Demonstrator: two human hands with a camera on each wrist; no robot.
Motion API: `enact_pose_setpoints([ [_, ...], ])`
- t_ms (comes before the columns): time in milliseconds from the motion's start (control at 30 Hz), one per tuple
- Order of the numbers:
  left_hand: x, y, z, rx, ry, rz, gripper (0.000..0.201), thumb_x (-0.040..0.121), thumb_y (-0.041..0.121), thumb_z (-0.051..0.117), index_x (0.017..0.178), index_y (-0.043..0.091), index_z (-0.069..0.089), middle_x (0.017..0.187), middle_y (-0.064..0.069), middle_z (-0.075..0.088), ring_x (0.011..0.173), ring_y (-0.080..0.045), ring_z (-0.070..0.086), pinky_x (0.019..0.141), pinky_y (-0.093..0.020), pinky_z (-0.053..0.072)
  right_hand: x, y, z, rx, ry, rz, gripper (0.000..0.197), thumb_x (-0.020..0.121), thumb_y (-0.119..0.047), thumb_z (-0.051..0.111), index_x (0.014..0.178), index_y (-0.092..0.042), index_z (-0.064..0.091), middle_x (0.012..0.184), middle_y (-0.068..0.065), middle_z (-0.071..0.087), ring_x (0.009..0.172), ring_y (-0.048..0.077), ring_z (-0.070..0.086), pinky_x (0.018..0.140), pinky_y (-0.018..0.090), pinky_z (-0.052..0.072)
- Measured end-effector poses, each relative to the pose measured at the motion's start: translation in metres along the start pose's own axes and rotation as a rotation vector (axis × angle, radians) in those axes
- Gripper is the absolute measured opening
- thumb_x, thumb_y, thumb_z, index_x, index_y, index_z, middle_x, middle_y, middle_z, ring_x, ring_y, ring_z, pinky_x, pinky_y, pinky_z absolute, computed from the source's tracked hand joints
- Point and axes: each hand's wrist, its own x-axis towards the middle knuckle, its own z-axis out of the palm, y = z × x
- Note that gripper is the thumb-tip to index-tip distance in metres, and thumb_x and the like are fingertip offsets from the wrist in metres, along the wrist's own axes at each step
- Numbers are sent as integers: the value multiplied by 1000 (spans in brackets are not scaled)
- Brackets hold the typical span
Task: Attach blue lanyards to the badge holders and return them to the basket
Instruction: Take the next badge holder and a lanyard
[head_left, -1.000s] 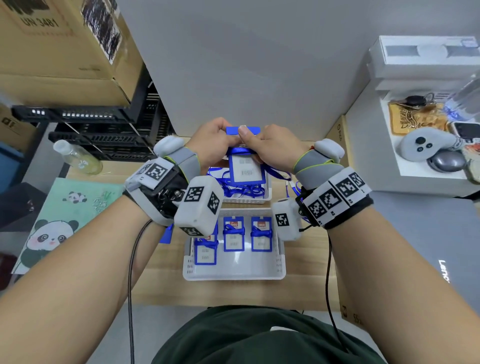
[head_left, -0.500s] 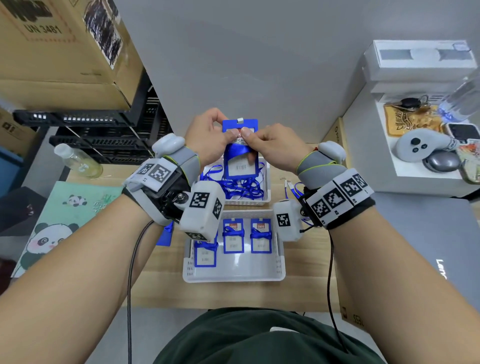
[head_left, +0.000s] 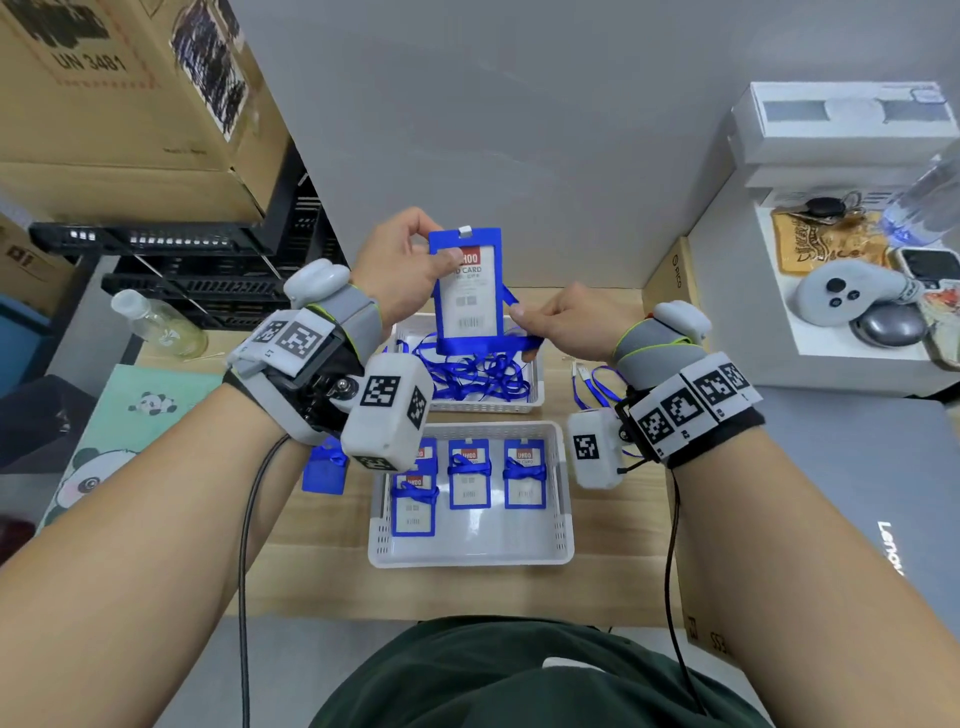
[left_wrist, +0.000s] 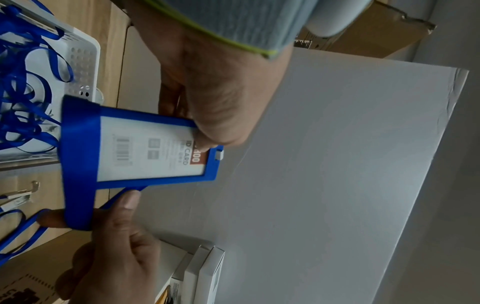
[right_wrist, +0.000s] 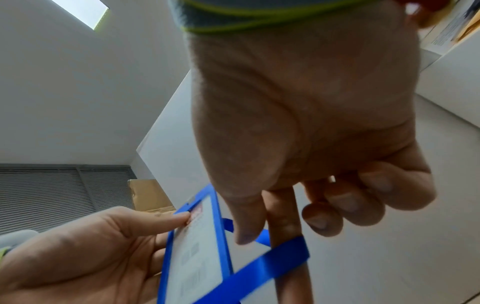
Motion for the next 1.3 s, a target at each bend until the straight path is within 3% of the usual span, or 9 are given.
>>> enact_pose_setpoints([
  [133,-3,1,3,-8,-162,53,18,95,6,55,83,19,49,90,-9,69,84,-18,67,66,-22,54,1,4,-2,-52,-55,33,47,94,-55,51,90,-17,79,69,-1,56,68,18,49,62,30,39],
  [233,-3,1,5,-11,-202,62,15,95,7,55,87,19,51,89,-4,70,82,-15,67,70,-24,53,3,6,-2,-155,-155,64,46,91,-59,53,87,-21,80,91,0,67,79,16,57,75,32,46],
  [367,-2,5,5,-13,-220,79,20,92,1,55,85,19,53,82,-3,68,70,-7,65,67,-19,52,7,14,-3,-214,-173,34,39,92,-54,55,84,-25,79,90,-3,66,76,14,56,73,30,47],
  [533,-7,9,5,123,-401,40,22,89,-4,55,86,17,59,78,-4,67,58,-3,62,60,-16,50,11,7,-8,377,130,-184,33,102,-40,41,88,-21,64,89,-8,62,74,11,57,70,27,44],
  [633,-8,10,5,179,-470,20,22,89,-2,56,85,18,61,84,-8,69,64,-7,64,61,-16,52,13,2,-8,444,8,-257,37,104,-46,33,102,-29,66,108,-10,66,101,13,61,91,31,44],
  [700,-6,10,4,214,-447,18,21,89,-3,55,86,18,61,85,-9,69,65,-10,63,62,-19,52,14,4,-3,464,-93,-272,35,103,-41,38,95,-25,67,101,-3,69,98,17,62,99,41,43],
  [800,0,5,1,400,-346,26,14,88,5,57,92,18,62,93,-9,71,76,-19,64,66,-27,49,14,7,1,515,-145,-280,23,102,-23,48,85,-13,60,78,4,66,77,20,59,86,42,48],
  [933,3,1,-2,557,-275,41,10,87,18,62,96,20,66,95,-6,74,86,-24,68,72,-30,52,16,6,1,471,-63,-258,22,100,-23,52,88,-8,63,59,-2,54,51,14,45,55,26,41],
  [1300,5,0,0,697,-264,167,23,88,39,65,89,16,66,83,-3,70,76,-23,64,59,-26,44,24,-3,-2,386,56,-253,38,103,-33,44,92,-8,71,55,-9,44,51,10,35,52,23,31],
])
